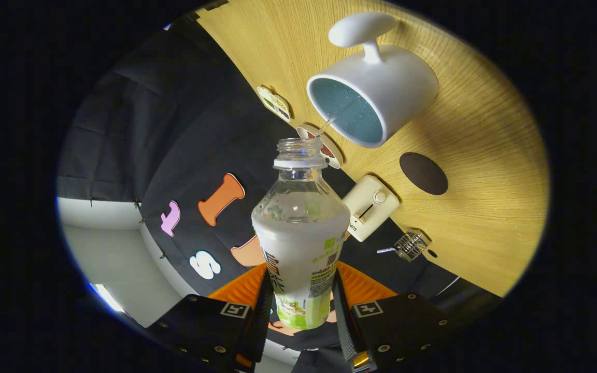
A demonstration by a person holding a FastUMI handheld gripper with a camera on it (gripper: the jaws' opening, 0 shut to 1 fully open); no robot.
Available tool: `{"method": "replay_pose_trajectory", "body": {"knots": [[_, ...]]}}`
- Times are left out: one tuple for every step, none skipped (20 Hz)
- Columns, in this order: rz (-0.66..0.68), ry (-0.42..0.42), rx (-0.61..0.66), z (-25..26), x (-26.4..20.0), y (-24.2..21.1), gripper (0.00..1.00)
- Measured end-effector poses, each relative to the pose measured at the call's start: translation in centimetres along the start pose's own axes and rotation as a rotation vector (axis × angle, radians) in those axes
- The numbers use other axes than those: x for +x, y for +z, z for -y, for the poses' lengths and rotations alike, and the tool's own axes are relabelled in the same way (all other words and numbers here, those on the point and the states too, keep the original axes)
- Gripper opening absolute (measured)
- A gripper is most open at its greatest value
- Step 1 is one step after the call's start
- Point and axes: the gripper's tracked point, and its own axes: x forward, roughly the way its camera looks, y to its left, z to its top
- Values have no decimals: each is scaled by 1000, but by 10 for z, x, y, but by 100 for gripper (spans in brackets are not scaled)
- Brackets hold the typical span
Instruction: Take the bottle from table, then pour the juice into the cup, finally place the bottle on the coaster
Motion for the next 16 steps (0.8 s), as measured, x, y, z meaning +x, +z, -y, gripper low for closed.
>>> {"method": "replay_pose_trajectory", "body": {"knots": [[9, -15, -24, 5, 3, 0, 58], [18, -32, -59, 15, 4, 1, 58], [23, -58, -110, 24, 7, 2, 58], [27, -91, -172, 33, 8, 2, 58], [29, -124, -237, 43, 10, 1, 58], [26, -149, -298, 49, 10, 0, 58], [29, -162, -353, 53, 12, 2, 58], [36, -168, -414, 55, 13, 4, 58], [39, -182, -490, 61, 14, 8, 57], [42, -200, -574, 70, 16, 8, 57], [64, -203, -658, 74, 19, 14, 57], [69, -199, -736, 76, 20, 16, 57], [70, -192, -810, 77, 22, 18, 57], [62, -181, -895, 77, 24, 16, 57], [52, -170, -1000, 77, 27, 13, 57], [33, -160, -1115, 80, 26, 10, 57]]}}
